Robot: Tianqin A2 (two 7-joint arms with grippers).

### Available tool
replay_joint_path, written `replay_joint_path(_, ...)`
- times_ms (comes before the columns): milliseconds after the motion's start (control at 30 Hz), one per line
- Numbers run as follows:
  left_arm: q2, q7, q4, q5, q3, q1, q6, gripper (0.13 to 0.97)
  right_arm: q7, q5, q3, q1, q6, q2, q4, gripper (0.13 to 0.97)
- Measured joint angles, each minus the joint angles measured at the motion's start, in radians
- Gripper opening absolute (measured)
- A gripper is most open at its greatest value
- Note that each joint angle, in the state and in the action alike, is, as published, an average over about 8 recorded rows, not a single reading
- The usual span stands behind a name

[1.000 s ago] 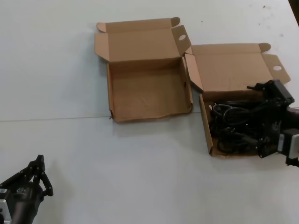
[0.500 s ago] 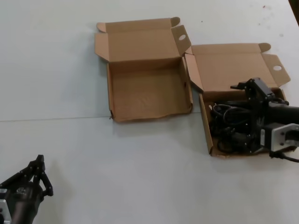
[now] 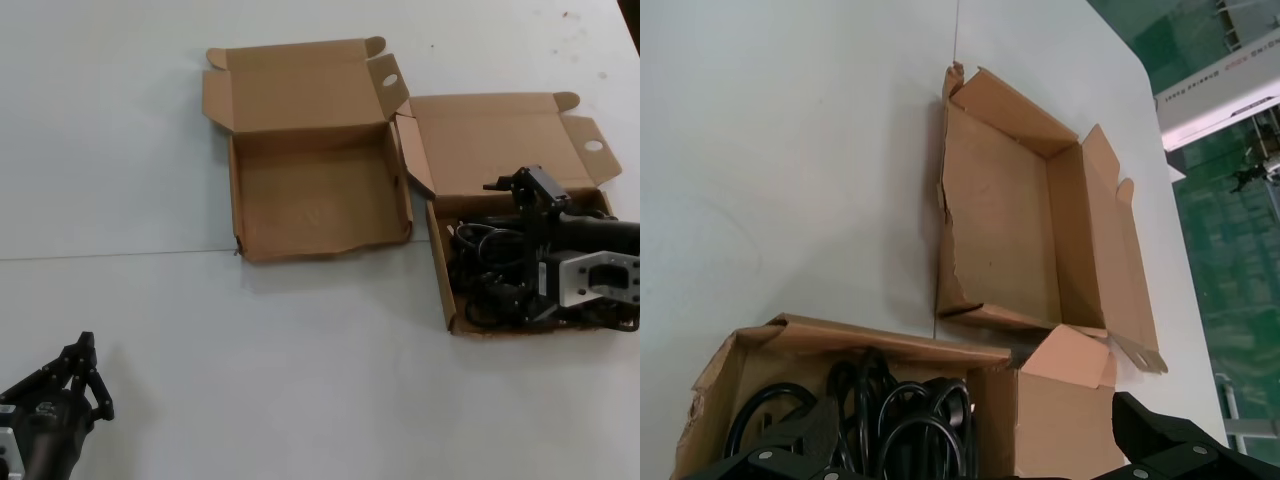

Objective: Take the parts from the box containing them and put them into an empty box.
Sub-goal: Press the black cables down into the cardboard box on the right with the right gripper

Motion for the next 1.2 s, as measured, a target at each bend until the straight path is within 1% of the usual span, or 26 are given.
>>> replay_joint_path(333,0.000,0.000,0.000,0.000,0.000,0.000,0.000,0.156,0.000,-0.006,0.000,0.018,-0.029,-0.020,-0.050,0.966)
replay_joint_path(633,0.000,0.000,0.000,0.000,0.000,0.000,0.000,0.156,0.000,-0.004,0.000,0.018,-0.036,-0.019,-0.067,0.944)
replay_joint_path(900,0.000,0.000,0.000,0.000,0.000,0.000,0.000,0.156,0.000,-0.004,0.000,0.012,-0.037,-0.010,-0.079,0.857)
replay_joint_path(1033,0.000,0.000,0.000,0.000,0.000,0.000,0.000,0.156,0.000,-0.001,0.000,0.011,-0.034,-0.007,-0.086,0.857)
replay_joint_path(1200,0.000,0.000,0.000,0.000,0.000,0.000,0.000,0.156,0.000,0.004,0.000,0.009,-0.030,-0.009,-0.097,0.761)
